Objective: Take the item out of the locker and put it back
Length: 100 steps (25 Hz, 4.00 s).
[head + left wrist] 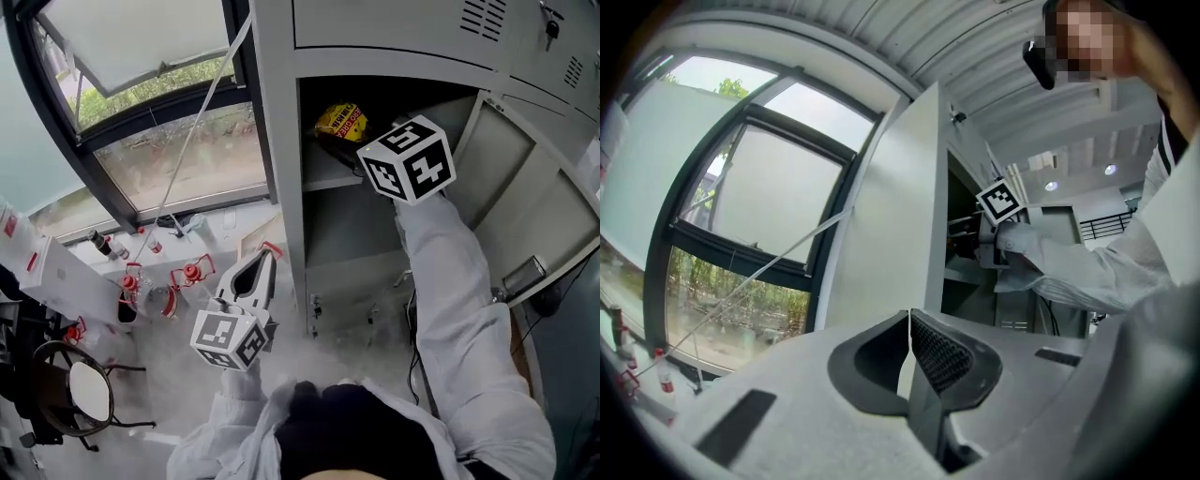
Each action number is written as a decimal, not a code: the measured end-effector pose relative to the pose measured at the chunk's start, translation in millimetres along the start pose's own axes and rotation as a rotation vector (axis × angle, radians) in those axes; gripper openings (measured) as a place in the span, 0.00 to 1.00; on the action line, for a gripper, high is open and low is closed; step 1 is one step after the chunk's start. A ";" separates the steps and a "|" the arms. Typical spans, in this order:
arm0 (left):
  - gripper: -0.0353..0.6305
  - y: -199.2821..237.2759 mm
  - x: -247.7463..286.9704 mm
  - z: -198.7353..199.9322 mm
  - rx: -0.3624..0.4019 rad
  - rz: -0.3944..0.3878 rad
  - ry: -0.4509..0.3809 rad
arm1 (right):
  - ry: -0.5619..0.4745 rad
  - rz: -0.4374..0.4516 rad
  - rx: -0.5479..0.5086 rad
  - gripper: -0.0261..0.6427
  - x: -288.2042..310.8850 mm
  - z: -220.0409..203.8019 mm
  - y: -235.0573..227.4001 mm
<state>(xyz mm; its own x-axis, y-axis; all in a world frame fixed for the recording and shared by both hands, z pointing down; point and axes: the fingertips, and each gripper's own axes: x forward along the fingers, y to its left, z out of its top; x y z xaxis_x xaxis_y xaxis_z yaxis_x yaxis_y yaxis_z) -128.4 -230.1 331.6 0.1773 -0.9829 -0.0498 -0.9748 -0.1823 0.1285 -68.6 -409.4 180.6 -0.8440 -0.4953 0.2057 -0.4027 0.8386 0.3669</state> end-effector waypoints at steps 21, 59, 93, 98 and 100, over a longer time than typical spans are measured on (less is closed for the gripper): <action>0.07 37.1 -14.1 1.1 0.005 0.115 0.004 | 0.324 0.335 0.084 0.52 79.3 -50.1 11.2; 0.07 27.0 -52.7 -29.1 -0.006 0.024 0.065 | 0.153 0.025 0.100 0.81 19.2 -39.8 6.3; 0.07 -76.7 -81.0 -22.2 -0.081 -0.045 0.022 | -0.332 -0.107 0.435 0.42 -193.8 -73.6 109.6; 0.07 -91.0 -85.0 -28.2 -0.073 -0.024 0.013 | -0.317 -0.113 0.454 0.22 -211.4 -100.8 120.7; 0.07 -98.2 -86.7 -32.2 -0.075 -0.022 0.016 | -0.297 -0.126 0.446 0.19 -219.0 -113.4 124.4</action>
<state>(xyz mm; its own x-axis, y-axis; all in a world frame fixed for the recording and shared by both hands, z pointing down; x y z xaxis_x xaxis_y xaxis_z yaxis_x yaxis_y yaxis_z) -43.7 -127.7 355.1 0.2013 -0.9788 -0.0380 -0.9579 -0.2048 0.2010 106.3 -222.4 284.0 -0.8175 -0.5666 -0.1036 -0.5633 0.8240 -0.0617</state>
